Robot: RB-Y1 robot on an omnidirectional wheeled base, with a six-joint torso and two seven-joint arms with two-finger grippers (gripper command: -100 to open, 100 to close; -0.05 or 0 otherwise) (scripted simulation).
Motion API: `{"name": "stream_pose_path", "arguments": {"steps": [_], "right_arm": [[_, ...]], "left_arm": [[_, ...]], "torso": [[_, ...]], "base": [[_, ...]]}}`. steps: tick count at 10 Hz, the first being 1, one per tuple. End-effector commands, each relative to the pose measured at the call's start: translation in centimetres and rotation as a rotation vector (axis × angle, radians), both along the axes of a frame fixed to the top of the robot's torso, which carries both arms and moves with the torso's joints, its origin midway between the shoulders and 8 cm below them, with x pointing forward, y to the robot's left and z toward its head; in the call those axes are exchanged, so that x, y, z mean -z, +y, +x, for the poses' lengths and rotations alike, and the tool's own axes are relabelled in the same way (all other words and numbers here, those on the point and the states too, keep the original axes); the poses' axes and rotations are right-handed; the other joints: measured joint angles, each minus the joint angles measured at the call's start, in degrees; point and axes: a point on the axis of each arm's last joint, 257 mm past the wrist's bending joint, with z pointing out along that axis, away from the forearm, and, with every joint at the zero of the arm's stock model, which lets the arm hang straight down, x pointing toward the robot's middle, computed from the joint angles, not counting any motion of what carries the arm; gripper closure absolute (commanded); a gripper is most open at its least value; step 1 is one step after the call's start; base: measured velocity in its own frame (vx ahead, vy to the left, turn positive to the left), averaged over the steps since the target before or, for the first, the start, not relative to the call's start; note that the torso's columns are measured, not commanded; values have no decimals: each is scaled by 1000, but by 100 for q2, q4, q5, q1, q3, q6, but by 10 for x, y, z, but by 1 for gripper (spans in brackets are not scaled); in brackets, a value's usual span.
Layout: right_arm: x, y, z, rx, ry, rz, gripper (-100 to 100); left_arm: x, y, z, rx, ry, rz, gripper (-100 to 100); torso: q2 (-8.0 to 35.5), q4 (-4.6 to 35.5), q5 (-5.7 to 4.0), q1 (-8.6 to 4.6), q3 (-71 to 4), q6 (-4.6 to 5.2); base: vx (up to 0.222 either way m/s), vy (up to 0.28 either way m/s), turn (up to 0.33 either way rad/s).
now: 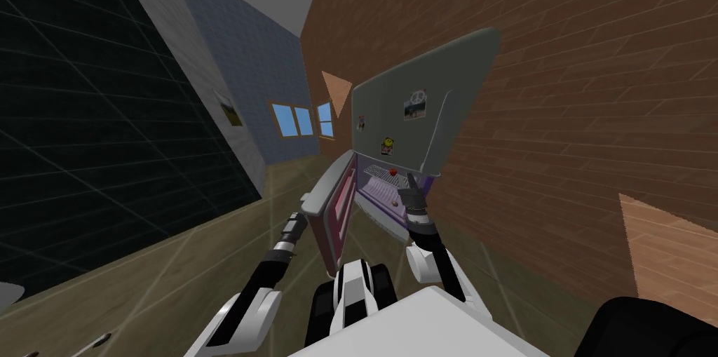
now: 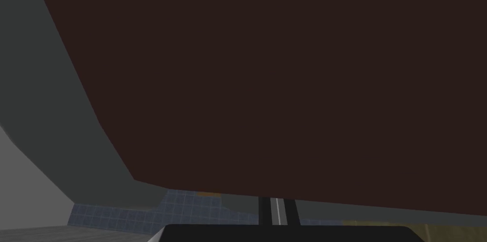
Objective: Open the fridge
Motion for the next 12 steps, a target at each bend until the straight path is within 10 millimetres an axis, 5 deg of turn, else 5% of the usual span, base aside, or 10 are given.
{"name": "stream_pose_path", "arguments": {"steps": [1, 4, 5, 12], "right_arm": [[0, 0, 0, 0, 0, 0, 0], [0, 0, 0, 0, 0, 0, 0], [0, 0, 0, 0, 0, 0, 0], [0, 0, 0, 0, 0, 1, 0]], "left_arm": [[4, -16, -5, 39, 8, -10, 100], [4, -20, -7, 53, 9, -10, 100], [-16, -9, -5, 44, -11, -8, -100], [-40, -10, -16, 61, -11, -21, -100]], "torso": [[8, -1, -2, -15, 6, -9], [48, -6, 1, -33, 31, -8], [40, -2, -9, -50, 28, -14], [83, 77, -35, 10, 37, -45]], "base": [[52, 196, -67], [61, 207, -66], [32, 40, 56], [12, 0, 40]]}}
